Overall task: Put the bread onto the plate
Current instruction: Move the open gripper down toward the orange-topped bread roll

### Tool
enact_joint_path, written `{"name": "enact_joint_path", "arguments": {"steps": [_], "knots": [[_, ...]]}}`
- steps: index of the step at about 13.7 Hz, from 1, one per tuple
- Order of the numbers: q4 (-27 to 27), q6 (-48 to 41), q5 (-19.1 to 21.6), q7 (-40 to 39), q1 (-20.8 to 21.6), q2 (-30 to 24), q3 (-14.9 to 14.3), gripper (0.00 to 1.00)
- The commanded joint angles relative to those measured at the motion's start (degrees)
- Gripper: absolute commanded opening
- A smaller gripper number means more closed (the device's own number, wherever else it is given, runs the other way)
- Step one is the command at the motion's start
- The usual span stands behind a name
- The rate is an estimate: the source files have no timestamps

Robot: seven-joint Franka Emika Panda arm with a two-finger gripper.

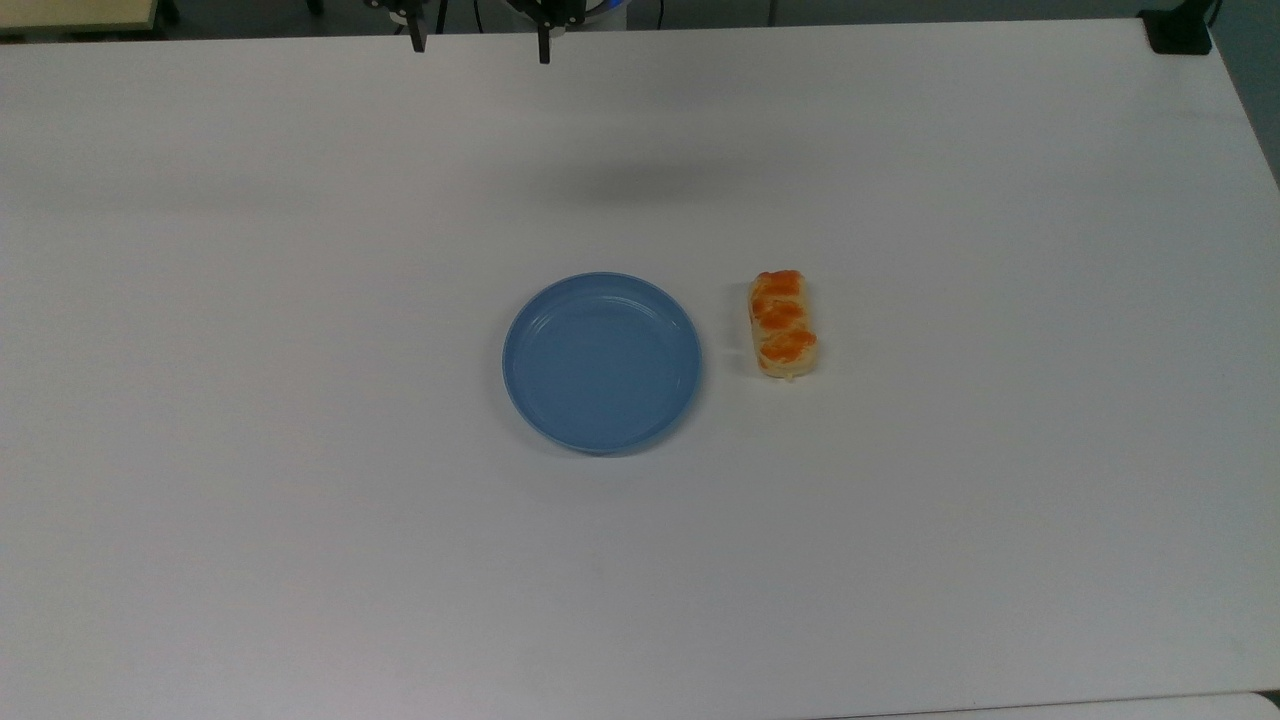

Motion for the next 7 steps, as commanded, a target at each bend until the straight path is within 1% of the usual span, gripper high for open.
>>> {"name": "enact_joint_path", "arguments": {"steps": [1,7], "knots": [[-1.17,-0.21,0.49,-0.15,-0.50,-1.02,-0.26,1.00],[-1.26,0.14,0.67,-0.23,-0.33,-0.76,-0.26,1.00]]}}
